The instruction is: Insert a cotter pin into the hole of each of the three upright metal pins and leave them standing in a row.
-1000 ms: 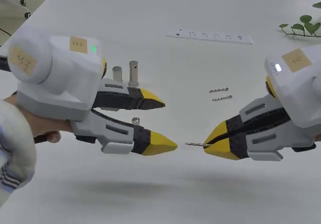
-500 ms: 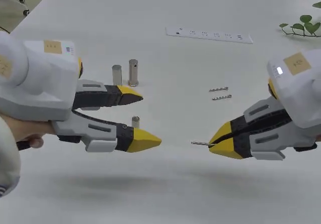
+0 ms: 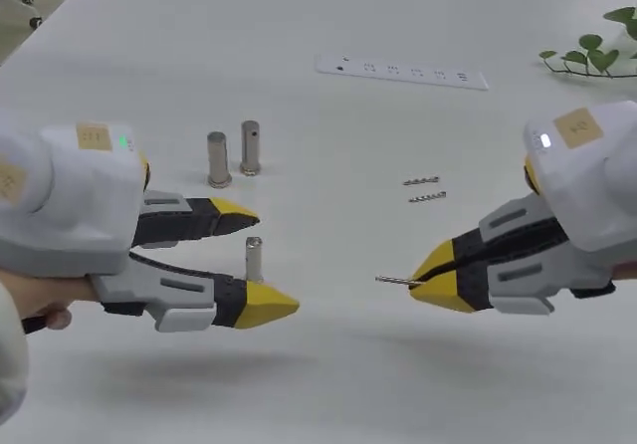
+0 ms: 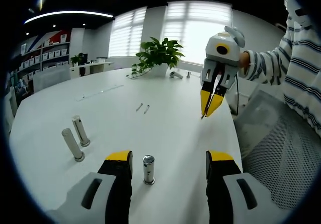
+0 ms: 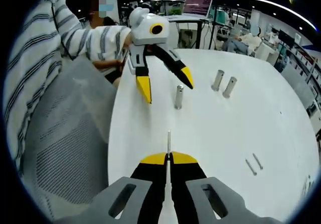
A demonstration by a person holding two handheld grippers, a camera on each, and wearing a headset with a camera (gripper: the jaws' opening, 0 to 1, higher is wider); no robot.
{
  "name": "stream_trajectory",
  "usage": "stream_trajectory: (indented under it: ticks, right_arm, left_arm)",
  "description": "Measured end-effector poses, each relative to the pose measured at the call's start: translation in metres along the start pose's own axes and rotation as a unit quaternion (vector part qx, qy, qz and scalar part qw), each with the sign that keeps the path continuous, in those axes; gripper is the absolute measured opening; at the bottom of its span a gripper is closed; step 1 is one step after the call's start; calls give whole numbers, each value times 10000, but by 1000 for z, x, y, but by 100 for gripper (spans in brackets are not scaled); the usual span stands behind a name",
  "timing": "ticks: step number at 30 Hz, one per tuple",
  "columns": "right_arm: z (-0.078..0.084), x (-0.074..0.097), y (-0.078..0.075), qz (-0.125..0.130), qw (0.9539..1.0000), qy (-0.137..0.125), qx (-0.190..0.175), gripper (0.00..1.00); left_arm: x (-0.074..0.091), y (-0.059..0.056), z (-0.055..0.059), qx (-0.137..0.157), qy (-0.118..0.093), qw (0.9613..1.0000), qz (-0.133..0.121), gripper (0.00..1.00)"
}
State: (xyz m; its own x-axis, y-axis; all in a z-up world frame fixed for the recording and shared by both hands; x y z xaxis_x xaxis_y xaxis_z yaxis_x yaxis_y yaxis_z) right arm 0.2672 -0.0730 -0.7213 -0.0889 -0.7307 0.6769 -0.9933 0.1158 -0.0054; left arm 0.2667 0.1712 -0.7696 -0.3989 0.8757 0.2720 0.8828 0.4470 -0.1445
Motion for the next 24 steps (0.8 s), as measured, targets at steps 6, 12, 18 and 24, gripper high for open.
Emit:
stream_trajectory:
  ticks: [6, 12, 18, 24]
  right_arm:
    - [2, -1, -6, 60, 10000, 7, -45, 3]
    - [0, -4, -8, 99, 9999, -16, -61, 3]
    - [-1, -10, -9, 84, 9999, -20, -66, 3]
    - [-4, -16, -13, 89, 9999, -26, -57, 3]
  left_arm:
    - [0, 3, 13, 40, 125, 9998, -137, 57]
    - [1, 6, 21, 75, 210, 9994, -275, 50]
    - [1, 9, 29, 84, 284, 9974, -657, 40]
    - [1, 10, 30, 166, 324, 9964, -771, 33]
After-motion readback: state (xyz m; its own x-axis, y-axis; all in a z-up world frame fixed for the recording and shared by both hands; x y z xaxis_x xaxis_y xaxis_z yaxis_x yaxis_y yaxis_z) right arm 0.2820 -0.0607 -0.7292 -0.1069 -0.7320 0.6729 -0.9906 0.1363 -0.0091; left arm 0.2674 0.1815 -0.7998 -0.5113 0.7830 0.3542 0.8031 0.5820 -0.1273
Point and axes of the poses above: the centre of the closed fingertips' face, and the gripper's own axes: x roughly backward along the fingers, y roughly to its left, z roughly out of its underside, the point moved 10 cm from there along x, roughly backward along the fingers, and after that the axes turned 8 degrees about -y, right-handed, at the moved point
